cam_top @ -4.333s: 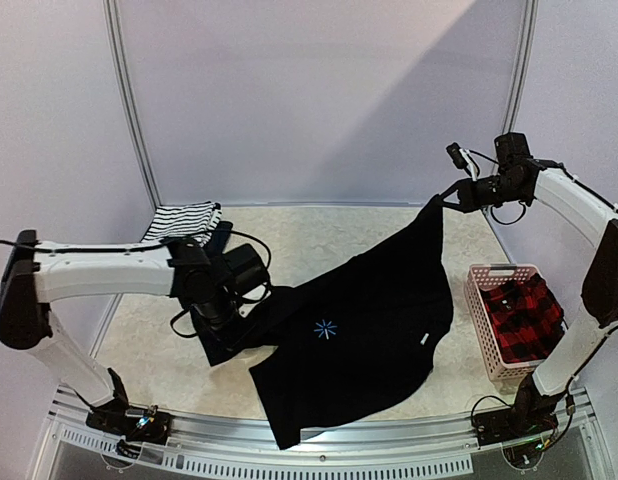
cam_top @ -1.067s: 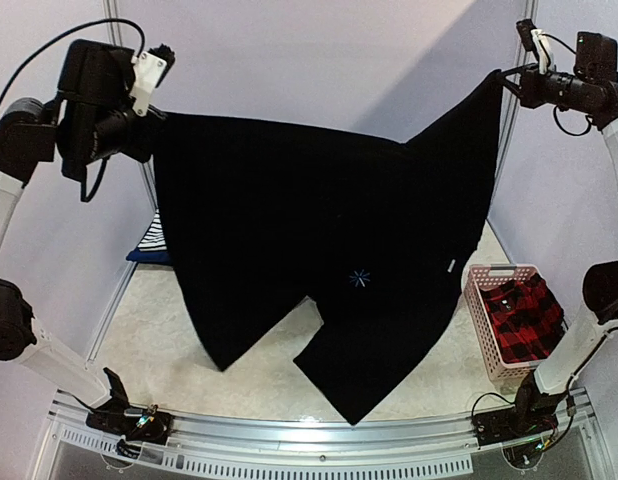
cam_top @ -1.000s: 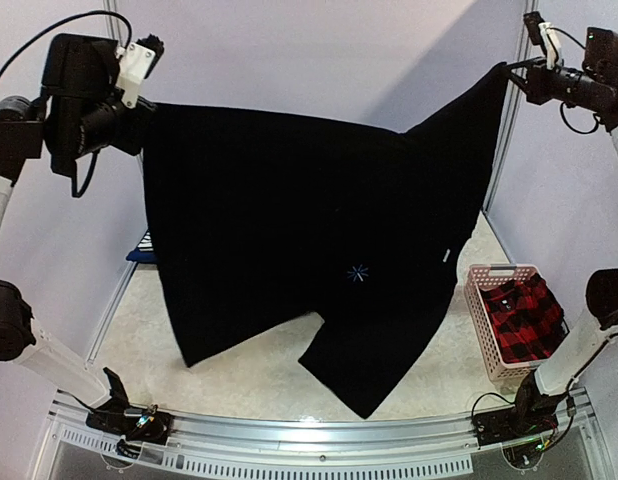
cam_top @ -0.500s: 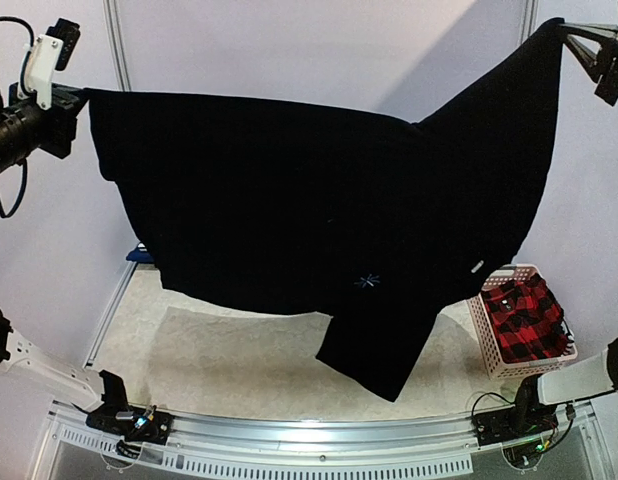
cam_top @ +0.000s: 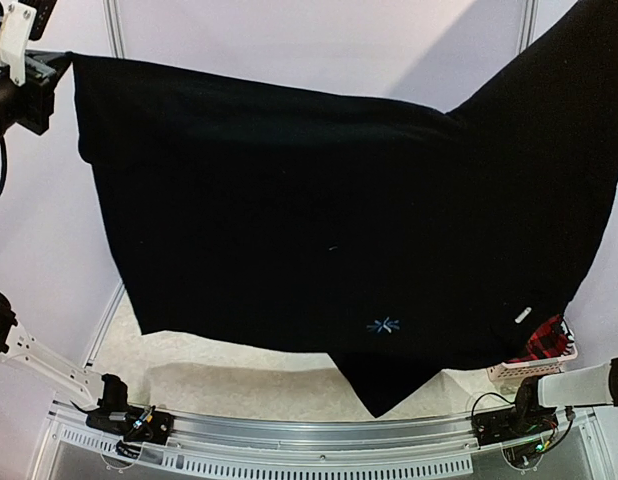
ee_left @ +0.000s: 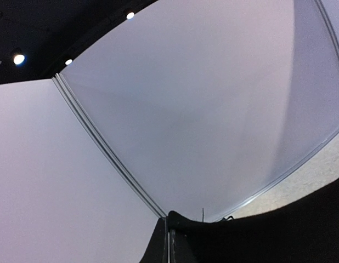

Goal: Fold and stack the mixed laundry pile
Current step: Flatten out the crumpled T-shirt at the center of the board.

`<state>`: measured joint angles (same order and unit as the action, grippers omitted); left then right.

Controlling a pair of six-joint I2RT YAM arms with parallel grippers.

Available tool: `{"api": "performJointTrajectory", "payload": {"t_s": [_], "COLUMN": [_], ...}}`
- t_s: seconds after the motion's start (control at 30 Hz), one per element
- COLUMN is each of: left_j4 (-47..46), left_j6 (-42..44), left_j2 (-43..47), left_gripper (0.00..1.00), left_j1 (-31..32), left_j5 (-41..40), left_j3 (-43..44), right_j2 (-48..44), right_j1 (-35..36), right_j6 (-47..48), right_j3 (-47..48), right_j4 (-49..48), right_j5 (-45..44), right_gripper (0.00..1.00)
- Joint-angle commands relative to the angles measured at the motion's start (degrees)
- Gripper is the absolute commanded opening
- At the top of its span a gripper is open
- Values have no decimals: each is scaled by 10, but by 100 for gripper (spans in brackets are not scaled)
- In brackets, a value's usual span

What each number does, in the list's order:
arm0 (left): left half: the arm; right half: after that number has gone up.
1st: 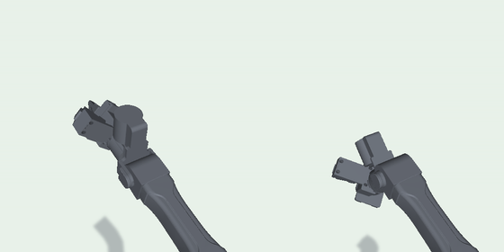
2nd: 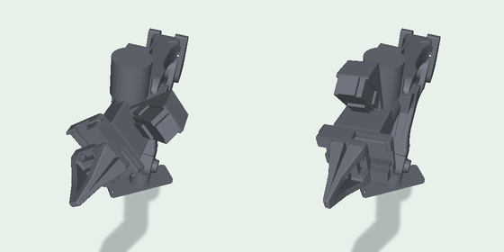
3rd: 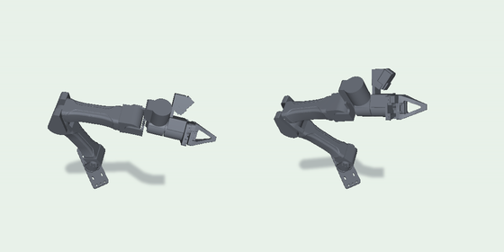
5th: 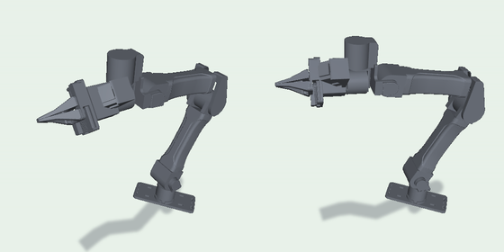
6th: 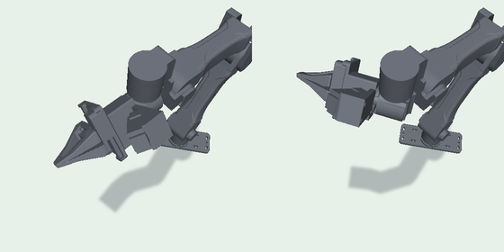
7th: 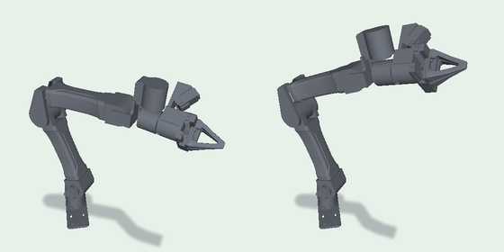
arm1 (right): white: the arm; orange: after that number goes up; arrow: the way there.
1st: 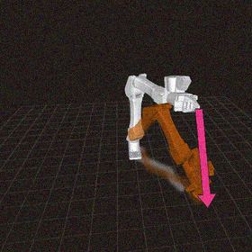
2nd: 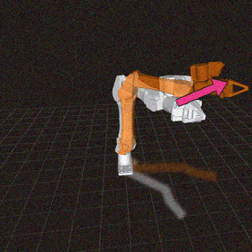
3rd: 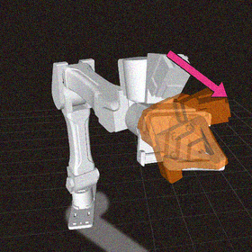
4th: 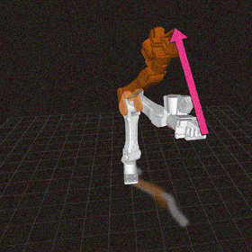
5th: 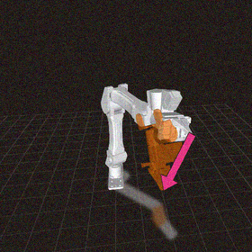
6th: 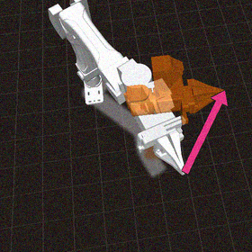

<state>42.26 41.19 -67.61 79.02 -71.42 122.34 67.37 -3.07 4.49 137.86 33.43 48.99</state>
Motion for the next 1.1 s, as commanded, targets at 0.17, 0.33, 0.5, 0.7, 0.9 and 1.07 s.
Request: {"api": "performJointTrajectory", "payload": {"t_s": [0.17,0.33,0.5,0.7,0.9,1.07], "left_j4": [-199,-45,156,174,196,189], "left_j6": [166,-6,-215,-288,-302,-297], "left_j2": [6,6,-60,-116,-168,-136], "left_gripper": [0,0,0,0,0,0], "left_j1": [-22,-121,-261,-421,-441,-428], "left_j5": [-48,-1,140,297,328,339], "left_j3": [-94,-135,-90,-89,21,61], "right_j2": [68,95,116,151,198,202], "right_j1": [-3,-2,-2,-3,-3,-3], "right_j6": [33,47,73,91,79,49], "right_j3": [-68,-140,-197,-246,-153,-61], "right_j4": [-8,-23,-40,-59,-36,-16], "right_j5": [-43,-69,-103,-156,-165,-139], "right_gripper": [0,0,0,0,0,0]}}
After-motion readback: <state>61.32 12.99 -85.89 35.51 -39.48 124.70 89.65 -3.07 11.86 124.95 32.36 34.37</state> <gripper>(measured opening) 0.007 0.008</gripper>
